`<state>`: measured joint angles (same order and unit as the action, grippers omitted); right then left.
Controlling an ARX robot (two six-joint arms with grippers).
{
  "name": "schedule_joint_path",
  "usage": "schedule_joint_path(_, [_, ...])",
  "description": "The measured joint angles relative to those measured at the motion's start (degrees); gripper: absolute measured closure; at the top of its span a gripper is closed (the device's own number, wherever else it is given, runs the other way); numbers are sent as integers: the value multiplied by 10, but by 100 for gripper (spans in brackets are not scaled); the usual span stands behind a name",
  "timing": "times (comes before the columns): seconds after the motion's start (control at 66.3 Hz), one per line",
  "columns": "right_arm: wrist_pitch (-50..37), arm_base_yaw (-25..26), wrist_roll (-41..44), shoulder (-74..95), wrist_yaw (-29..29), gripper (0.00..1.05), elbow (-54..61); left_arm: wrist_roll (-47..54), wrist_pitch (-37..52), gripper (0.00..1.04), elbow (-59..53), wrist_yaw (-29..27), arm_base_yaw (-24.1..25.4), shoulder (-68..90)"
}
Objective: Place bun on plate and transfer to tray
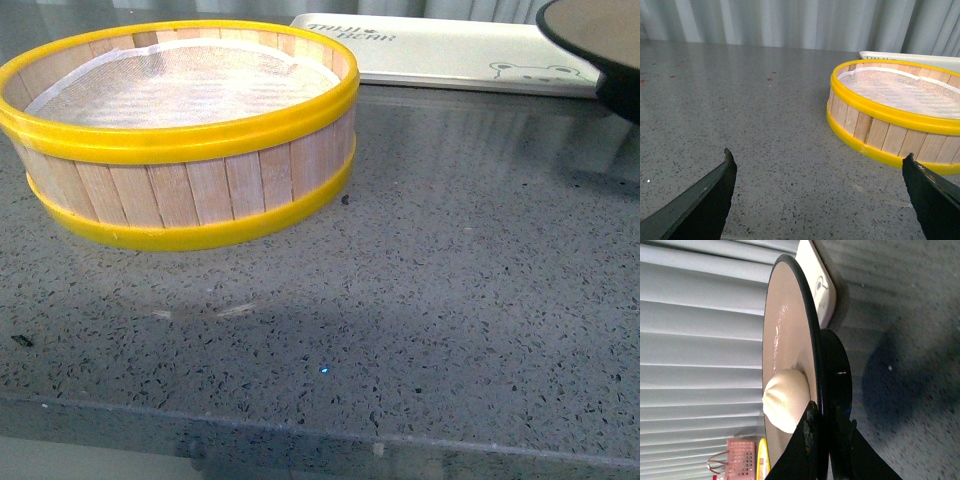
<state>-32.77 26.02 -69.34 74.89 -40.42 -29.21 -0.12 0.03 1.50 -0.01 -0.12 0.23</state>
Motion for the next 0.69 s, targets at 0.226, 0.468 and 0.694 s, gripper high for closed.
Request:
schedule_joint_path(0.226, [-30,-3,-14,96,20,102,-112,0,0,7,0,0,0,0])
schedule_joint_path(0.468, [3,-42,-19,231,65,102,-279,0,0,7,0,0,0,0])
schedule_joint_path(0.694, [58,-83,-16,341,86,102,-430,0,0,7,0,0,0,0])
